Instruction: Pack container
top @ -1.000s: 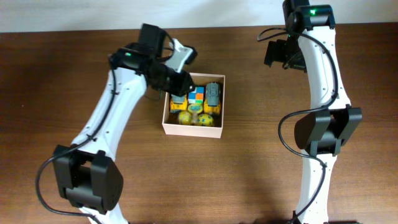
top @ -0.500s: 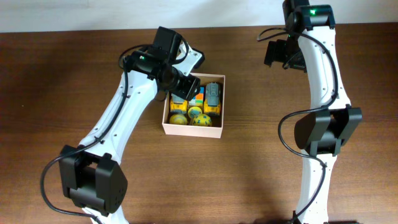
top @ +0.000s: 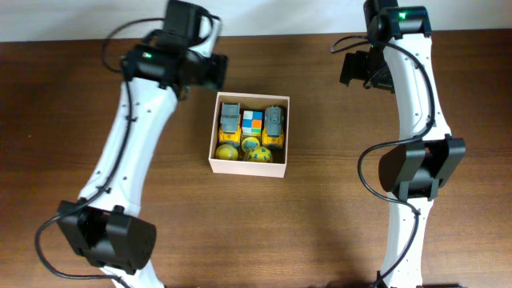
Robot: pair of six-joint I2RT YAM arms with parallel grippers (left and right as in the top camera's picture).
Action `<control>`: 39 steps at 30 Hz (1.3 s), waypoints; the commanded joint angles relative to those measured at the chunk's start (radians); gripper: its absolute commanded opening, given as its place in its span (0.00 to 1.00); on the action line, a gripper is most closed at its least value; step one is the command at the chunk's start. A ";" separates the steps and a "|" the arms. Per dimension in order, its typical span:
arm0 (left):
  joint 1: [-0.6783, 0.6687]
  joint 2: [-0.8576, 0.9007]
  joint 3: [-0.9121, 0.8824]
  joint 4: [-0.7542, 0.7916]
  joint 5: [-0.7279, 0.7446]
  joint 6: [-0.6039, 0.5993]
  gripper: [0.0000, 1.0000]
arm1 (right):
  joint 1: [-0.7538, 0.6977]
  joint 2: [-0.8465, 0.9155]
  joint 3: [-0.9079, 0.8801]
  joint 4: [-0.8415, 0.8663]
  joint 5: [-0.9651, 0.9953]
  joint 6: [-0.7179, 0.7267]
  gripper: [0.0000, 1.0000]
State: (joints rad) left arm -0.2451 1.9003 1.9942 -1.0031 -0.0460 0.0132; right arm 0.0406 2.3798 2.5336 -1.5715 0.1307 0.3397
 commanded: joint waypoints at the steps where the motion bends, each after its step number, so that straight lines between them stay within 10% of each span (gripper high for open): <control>1: 0.055 0.001 0.014 -0.025 -0.082 -0.088 0.79 | -0.003 -0.015 0.001 -0.002 0.005 0.005 0.99; 8: 0.149 0.001 0.014 -0.095 -0.086 -0.200 0.99 | -0.003 -0.015 0.001 -0.002 0.005 0.005 0.99; 26: 0.159 0.001 0.014 -0.158 -0.111 -0.199 0.99 | -0.003 -0.015 0.001 -0.002 0.005 0.005 0.99; 32: 0.166 0.000 0.015 -0.431 -0.169 -0.199 0.99 | -0.003 -0.015 0.001 -0.002 0.005 0.005 0.99; 39: 0.176 -0.228 0.015 -0.360 -0.264 -0.199 0.99 | -0.003 -0.015 0.001 -0.002 0.005 0.005 0.99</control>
State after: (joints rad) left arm -0.0765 1.8553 1.9926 -1.4193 -0.2478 -0.1772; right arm 0.0406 2.3798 2.5336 -1.5715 0.1307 0.3397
